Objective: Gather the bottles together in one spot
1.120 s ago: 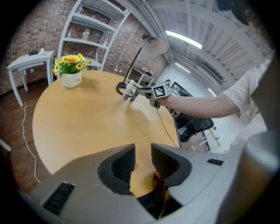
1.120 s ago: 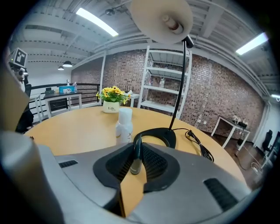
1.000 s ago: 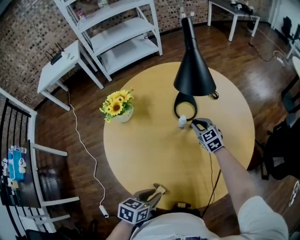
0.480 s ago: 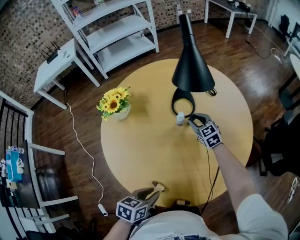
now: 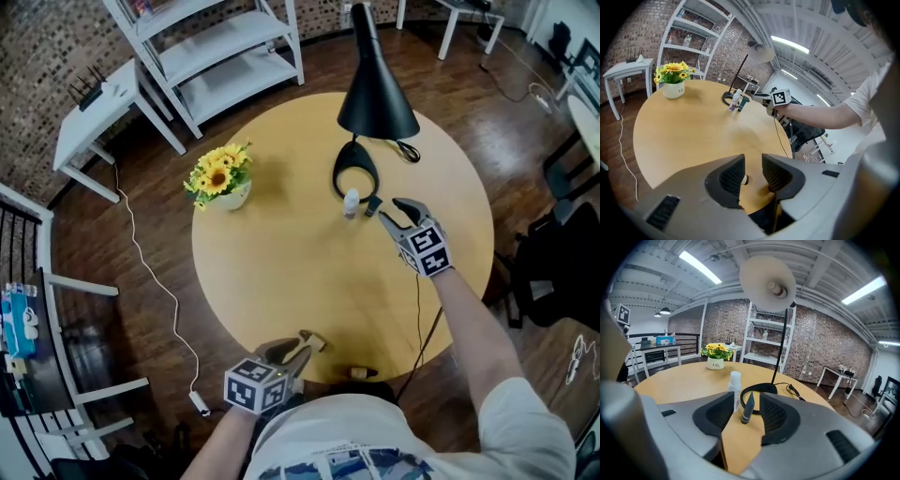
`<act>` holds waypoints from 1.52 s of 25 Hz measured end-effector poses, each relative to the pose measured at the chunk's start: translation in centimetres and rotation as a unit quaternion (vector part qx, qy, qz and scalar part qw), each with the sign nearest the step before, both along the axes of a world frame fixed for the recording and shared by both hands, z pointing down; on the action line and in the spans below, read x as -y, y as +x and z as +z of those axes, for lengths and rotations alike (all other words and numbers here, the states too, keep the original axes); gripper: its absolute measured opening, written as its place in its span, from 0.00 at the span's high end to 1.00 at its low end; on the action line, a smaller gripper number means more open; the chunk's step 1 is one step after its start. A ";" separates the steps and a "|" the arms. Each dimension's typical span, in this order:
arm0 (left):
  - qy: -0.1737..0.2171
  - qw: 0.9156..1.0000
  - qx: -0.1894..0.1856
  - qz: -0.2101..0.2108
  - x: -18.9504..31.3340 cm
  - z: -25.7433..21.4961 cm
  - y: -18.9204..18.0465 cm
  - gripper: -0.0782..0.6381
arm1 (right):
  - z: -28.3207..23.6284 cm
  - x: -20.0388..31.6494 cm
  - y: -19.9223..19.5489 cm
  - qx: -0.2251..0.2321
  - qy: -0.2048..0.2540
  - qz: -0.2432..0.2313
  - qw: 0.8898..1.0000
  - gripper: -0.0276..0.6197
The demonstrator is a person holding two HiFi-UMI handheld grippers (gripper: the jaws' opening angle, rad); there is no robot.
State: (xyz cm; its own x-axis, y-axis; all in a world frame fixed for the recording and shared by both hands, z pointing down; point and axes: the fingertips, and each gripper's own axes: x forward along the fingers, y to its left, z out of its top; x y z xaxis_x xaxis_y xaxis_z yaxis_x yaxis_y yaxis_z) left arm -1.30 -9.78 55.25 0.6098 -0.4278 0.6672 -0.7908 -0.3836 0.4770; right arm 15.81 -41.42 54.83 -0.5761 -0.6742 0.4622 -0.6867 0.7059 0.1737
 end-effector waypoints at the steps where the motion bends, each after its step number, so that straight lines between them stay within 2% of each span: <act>1: 0.007 1.000 -0.001 0.000 -0.2 -0.2 -0.3 0.72 | -0.9 -1.1 0.2 0.002 0.003 0.005 1.000 0.65; 6: 0.050 0.999 0.007 0.010 -1.5 -1.6 -2.0 0.72 | -5.9 -8.8 1.0 0.024 0.015 0.028 0.999 0.65; 11: 0.077 0.997 0.003 0.031 -3.8 -3.4 -3.8 0.72 | -9.8 -19.0 0.1 0.045 0.022 0.048 0.998 0.65; 17: 0.108 0.994 0.010 0.017 -6.6 -4.7 -7.0 0.72 | -11.0 -31.9 -1.9 0.062 0.002 0.084 0.994 0.65; 24: 0.132 0.991 -0.008 0.034 -10.9 -5.8 -8.9 0.72 | -11.1 -43.5 -3.9 0.087 -0.014 0.141 0.986 0.65; 28: 0.130 0.990 -0.007 0.050 -13.5 -5.3 -9.5 0.72 | -9.9 -48.7 -5.2 0.096 -0.032 0.163 0.981 0.65; 31: 0.127 0.990 -0.010 0.059 -15.2 -5.4 -9.8 0.72 | -8.9 -51.6 -6.1 0.086 -0.050 0.165 0.981 0.65; 38: 0.124 0.990 -0.015 0.066 -17.3 -5.4 -10.6 0.72 | -8.6 -53.8 -8.0 0.079 -0.058 0.159 0.982 0.65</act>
State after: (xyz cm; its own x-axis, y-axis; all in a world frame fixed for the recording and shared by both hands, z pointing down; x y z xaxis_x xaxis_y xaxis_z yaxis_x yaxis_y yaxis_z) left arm -11.93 7.56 49.82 0.6892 -0.4911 0.5327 -0.7129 -0.5908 0.3777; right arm 7.80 12.37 46.20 -0.4157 -0.7793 0.4689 -0.8874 0.4605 -0.0214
